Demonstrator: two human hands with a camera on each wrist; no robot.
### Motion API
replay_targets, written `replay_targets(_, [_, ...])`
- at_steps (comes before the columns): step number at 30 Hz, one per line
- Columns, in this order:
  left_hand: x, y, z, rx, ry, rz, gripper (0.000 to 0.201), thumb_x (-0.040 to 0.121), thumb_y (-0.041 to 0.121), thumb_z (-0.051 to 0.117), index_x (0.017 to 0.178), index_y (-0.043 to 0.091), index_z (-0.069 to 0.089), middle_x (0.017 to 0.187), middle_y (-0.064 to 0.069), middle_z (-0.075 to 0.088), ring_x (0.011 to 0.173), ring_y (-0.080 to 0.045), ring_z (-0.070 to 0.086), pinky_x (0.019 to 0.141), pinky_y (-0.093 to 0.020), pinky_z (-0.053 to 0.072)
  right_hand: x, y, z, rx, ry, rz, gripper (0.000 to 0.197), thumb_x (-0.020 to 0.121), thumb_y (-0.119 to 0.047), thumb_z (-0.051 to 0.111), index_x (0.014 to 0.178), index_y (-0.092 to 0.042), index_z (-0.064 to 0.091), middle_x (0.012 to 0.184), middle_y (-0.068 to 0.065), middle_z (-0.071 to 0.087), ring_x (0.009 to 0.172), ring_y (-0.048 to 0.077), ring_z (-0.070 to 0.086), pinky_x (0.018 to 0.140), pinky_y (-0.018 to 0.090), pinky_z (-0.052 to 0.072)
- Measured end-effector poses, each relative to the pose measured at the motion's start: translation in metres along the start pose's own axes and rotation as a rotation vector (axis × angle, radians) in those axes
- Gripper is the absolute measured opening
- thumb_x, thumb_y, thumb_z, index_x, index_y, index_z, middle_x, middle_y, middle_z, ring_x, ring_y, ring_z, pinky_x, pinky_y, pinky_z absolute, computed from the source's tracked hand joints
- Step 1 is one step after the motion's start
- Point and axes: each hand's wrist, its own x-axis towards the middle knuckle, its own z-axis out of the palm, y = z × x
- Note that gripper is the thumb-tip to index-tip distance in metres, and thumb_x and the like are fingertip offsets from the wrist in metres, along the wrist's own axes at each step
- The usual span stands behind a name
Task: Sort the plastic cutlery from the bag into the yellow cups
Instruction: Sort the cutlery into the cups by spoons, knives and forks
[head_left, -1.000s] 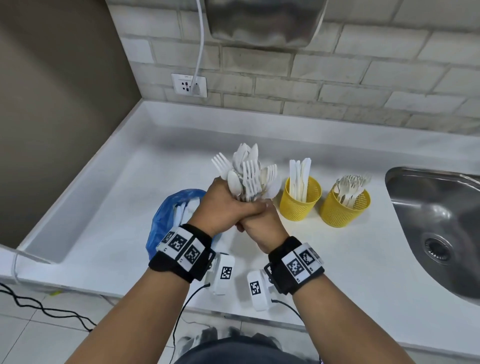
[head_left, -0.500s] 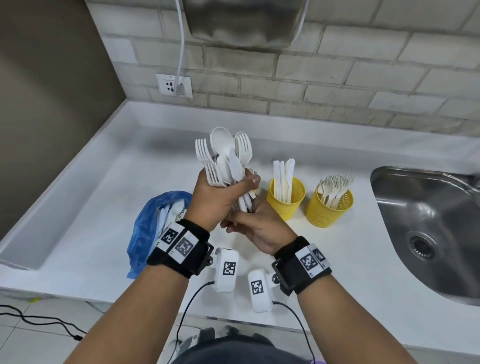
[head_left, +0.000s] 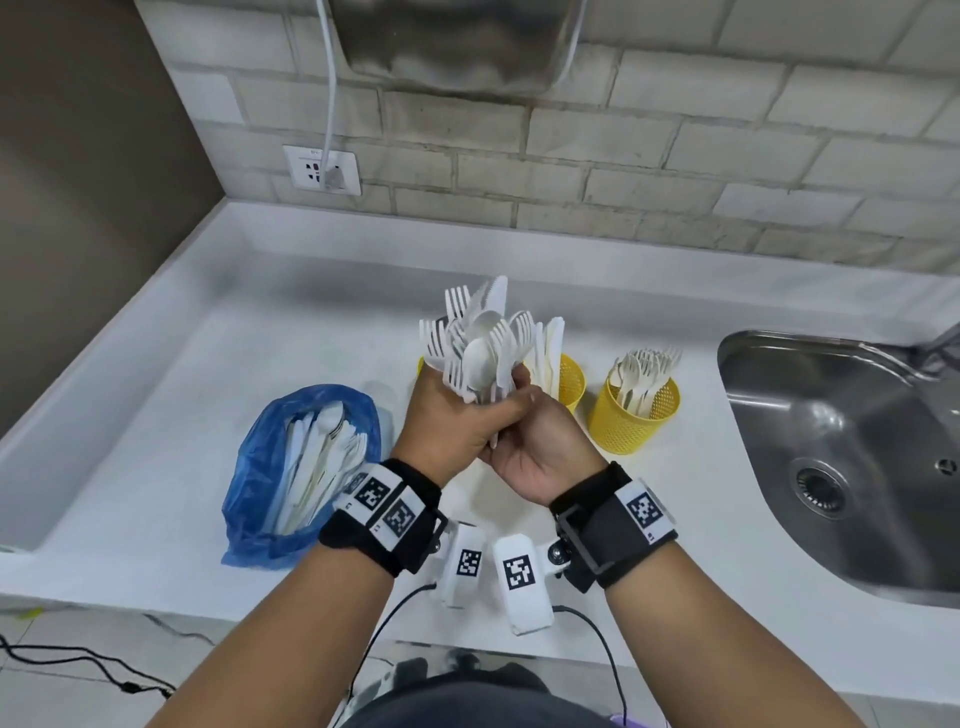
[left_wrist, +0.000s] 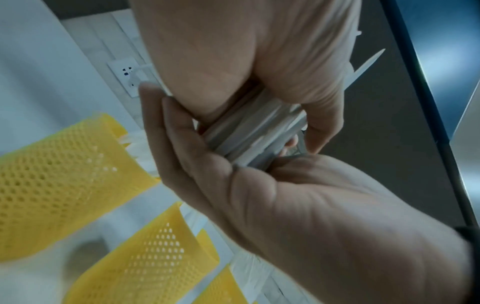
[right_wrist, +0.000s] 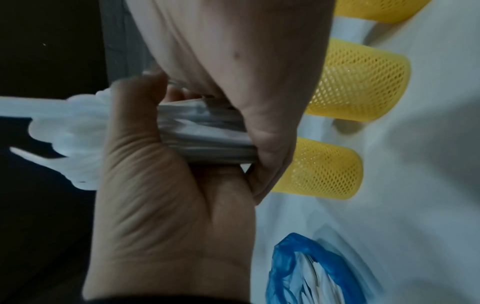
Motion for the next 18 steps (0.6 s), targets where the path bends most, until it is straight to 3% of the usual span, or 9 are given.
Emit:
replay_targets(3, [-0.004,-0.002,0.010,0.020,-0.018,-0.009,0.038,0.074,-0.004,0.086,0.101,0.017,0.070,0.085,0.021,0.076,0.086,0.002,0.073,0.076,-0.013,0.053,0.000,0.001,-0.007,0.059,0.019,-0.066,0.043,0.110,-0.010,0.036,0.152,-0.003,0.045,0.146,0.021,0.056,0.121,0.028,0.065,0.087,0.033,0.061])
replay_targets(5, [-0.005,-0.002,0.015,0.018,-0.005,-0.022,0.038,0.076,-0.003,0.085,0.096,0.025,0.068,0.081,0.028,0.074,0.083,0.009,0.070,0.073,-0.008,0.050,0.000,0.000,-0.009,0.073,0.023,-0.081,0.044,0.111,-0.015,0.036,0.153,-0.004,0.042,0.150,0.022,0.052,0.126,0.029,0.062,0.088,0.033,0.060])
replay_targets(7, [-0.004,-0.003,0.018,-0.007,0.024,-0.019,0.036,0.079,-0.001,0.084,0.093,0.028,0.068,0.081,0.027,0.074,0.083,0.007,0.071,0.075,-0.012,0.053,0.000,-0.002,-0.010,0.021,0.041,-0.074,0.044,0.112,-0.022,0.038,0.153,-0.009,0.044,0.152,0.019,0.052,0.133,0.029,0.057,0.090,0.035,0.059])
replay_targets(9, [-0.003,-0.004,0.020,-0.009,0.030,-0.008,0.032,0.081,0.004,0.083,0.095,0.029,0.070,0.086,0.022,0.076,0.090,-0.001,0.073,0.081,-0.021,0.058,-0.003,-0.006,-0.013,-0.105,0.070,-0.048,0.041,0.111,-0.030,0.040,0.149,-0.017,0.051,0.146,0.013,0.060,0.133,0.029,0.059,0.091,0.040,0.059])
replay_targets(11, [-0.002,-0.002,0.022,-0.029,-0.003,-0.002,0.027,0.082,0.005,0.083,0.099,0.023,0.072,0.089,0.015,0.078,0.093,-0.008,0.075,0.083,-0.026,0.059,-0.010,-0.014,-0.017,-0.239,0.110,-0.047,0.035,0.110,-0.032,0.042,0.134,-0.020,0.065,0.131,0.010,0.071,0.119,0.028,0.068,0.090,0.045,0.060])
replay_targets(14, [-0.001,0.001,0.021,-0.052,-0.077,0.022,0.025,0.082,-0.001,0.081,0.097,0.017,0.073,0.087,0.015,0.078,0.088,-0.004,0.074,0.078,-0.017,0.055,-0.021,-0.028,-0.029,-0.362,0.173,-0.148,0.029,0.106,-0.018,0.046,0.104,-0.013,0.074,0.114,0.016,0.075,0.107,0.036,0.072,0.099,0.051,0.057])
replay_targets(16, [-0.001,0.002,0.021,-0.040,-0.117,0.029,0.027,0.082,-0.005,0.079,0.094,0.018,0.073,0.085,0.017,0.078,0.084,0.002,0.072,0.075,-0.013,0.052,-0.026,-0.039,-0.038,-0.449,0.209,-0.236,0.018,0.103,-0.008,0.050,0.111,-0.005,0.066,0.111,0.019,0.073,0.107,0.037,0.068,0.098,0.048,0.054])
replay_targets(18, [-0.003,0.002,0.022,-0.031,-0.135,0.031,0.028,0.082,-0.005,0.079,0.095,0.019,0.073,0.085,0.017,0.078,0.083,0.002,0.071,0.076,-0.013,0.053,-0.031,-0.051,-0.044,-0.533,0.198,-0.316,0.023,0.099,0.001,0.051,0.120,0.001,0.061,0.112,0.020,0.070,0.103,0.031,0.067,0.092,0.045,0.055])
